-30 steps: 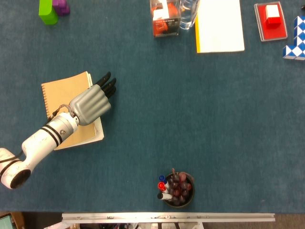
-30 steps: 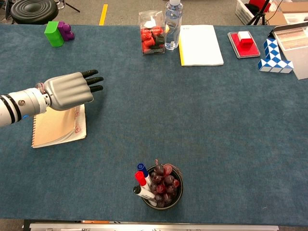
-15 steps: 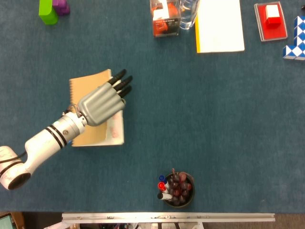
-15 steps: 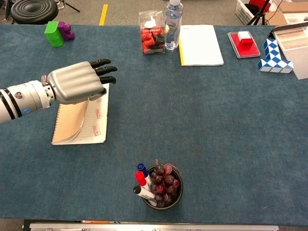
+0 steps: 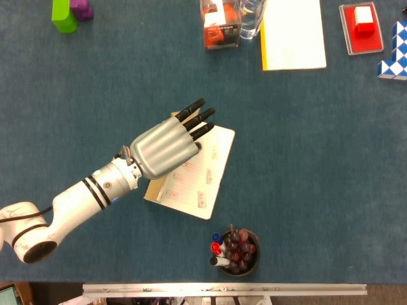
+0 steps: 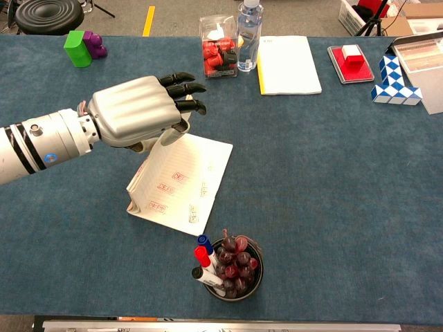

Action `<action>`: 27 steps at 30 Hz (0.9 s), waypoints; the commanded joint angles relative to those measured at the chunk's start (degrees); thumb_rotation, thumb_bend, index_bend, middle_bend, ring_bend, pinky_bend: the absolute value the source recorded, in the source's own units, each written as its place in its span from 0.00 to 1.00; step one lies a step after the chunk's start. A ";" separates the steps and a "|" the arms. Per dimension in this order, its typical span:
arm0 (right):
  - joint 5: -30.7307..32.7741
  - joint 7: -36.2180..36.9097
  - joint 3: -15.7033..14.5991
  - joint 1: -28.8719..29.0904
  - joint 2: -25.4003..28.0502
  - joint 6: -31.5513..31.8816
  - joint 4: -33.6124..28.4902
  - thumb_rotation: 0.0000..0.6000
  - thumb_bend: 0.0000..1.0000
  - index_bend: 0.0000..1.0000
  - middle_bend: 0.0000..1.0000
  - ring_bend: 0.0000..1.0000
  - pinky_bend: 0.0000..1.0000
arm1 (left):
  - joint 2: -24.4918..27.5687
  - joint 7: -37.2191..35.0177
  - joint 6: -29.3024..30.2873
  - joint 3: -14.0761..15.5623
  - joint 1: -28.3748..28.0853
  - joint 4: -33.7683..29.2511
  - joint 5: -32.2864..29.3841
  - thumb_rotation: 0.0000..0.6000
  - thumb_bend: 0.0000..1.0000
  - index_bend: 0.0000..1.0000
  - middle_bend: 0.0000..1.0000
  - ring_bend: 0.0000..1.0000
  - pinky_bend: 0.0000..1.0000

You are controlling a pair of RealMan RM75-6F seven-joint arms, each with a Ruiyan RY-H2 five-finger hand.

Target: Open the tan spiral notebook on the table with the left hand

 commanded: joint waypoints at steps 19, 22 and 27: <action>-0.31 0.10 0.22 0.62 -0.61 -0.66 0.35 1.00 0.28 0.16 0.25 0.16 0.21 | 3.35 -3.57 -1.19 0.61 2.17 3.17 -4.99 0.95 0.31 0.62 0.19 0.04 0.04; -0.31 -0.11 0.30 0.72 -0.54 -0.65 0.10 1.00 0.28 0.16 0.25 0.16 0.21 | 4.07 -4.32 -0.54 1.00 2.77 4.36 -4.37 0.96 0.31 0.62 0.19 0.04 0.04; -0.39 -0.53 0.27 0.80 -0.44 -0.65 -0.32 1.00 0.28 0.16 0.25 0.16 0.21 | 4.84 -6.14 0.51 1.45 3.62 6.68 -3.13 0.97 0.31 0.61 0.19 0.04 0.04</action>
